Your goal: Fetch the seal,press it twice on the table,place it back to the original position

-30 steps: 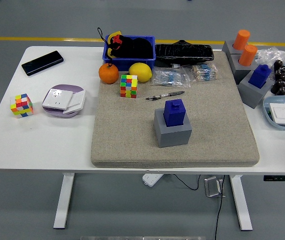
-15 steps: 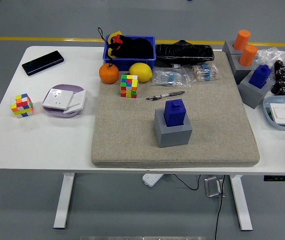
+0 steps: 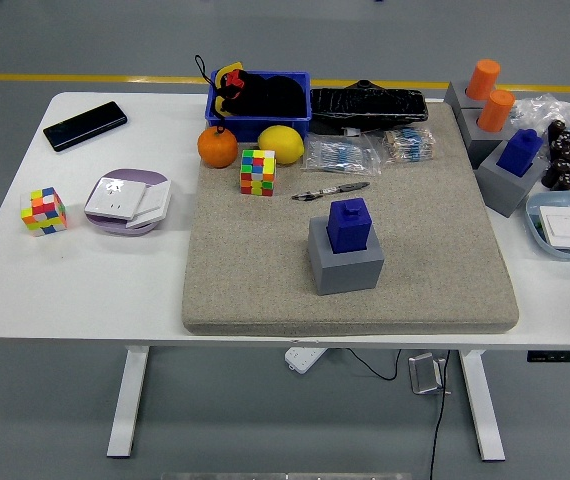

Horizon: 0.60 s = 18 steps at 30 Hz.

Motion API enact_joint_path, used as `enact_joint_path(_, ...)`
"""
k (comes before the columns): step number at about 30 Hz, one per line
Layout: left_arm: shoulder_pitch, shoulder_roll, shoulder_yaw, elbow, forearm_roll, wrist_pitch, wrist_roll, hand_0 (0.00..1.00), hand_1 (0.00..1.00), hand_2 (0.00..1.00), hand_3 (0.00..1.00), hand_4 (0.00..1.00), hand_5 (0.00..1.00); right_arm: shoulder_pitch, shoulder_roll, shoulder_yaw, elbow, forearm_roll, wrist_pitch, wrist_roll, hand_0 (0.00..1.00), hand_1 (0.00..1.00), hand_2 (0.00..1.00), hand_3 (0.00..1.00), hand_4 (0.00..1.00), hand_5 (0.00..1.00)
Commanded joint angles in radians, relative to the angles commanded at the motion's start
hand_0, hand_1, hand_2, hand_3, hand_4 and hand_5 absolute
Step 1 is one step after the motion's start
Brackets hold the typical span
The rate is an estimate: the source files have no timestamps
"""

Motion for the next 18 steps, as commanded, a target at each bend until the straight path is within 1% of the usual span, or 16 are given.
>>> enact_joint_path(5,-0.003,0.001,-0.008,-0.002,0.007,0.000,-0.001,0.722,0.693,0.681,0.752,0.670,0.290,-0.002,-0.001,0.000,0.001,-0.003,0.001,-0.003,0.792,0.733,0.736,0.705,0.869,0.312)
enact_joint_path(8,-0.004,0.003,0.000,-0.002,0.004,0.001,0.000,0.722,0.693,0.681,0.752,0.670,0.290,-0.002,-0.001,0.000,0.000,-0.003,0.001,-0.005,0.792,0.733,0.736,0.705,0.869,0.312)
enact_joint_path(9,-0.005,0.003,0.002,-0.002,0.003,0.001,0.000,0.722,0.693,0.681,0.752,0.669,0.289,-0.001,0.000,0.000,-0.001,-0.004,0.001,-0.005,0.789,0.731,0.735,0.699,0.855,0.297)
enact_joint_path(13,-0.019,0.010,0.020,-0.002,-0.004,0.001,0.001,0.722,0.693,0.681,0.752,0.669,0.289,0.012,0.001,0.000,-0.005,-0.007,0.004,-0.007,0.789,0.731,0.735,0.699,0.855,0.297)
enact_joint_path(18,-0.015,0.018,0.026,-0.002,-0.006,0.001,-0.001,0.722,0.693,0.681,0.751,0.669,0.290,0.008,-0.007,-0.006,-0.003,-0.007,0.008,-0.011,0.788,0.728,0.732,0.696,0.849,0.294)
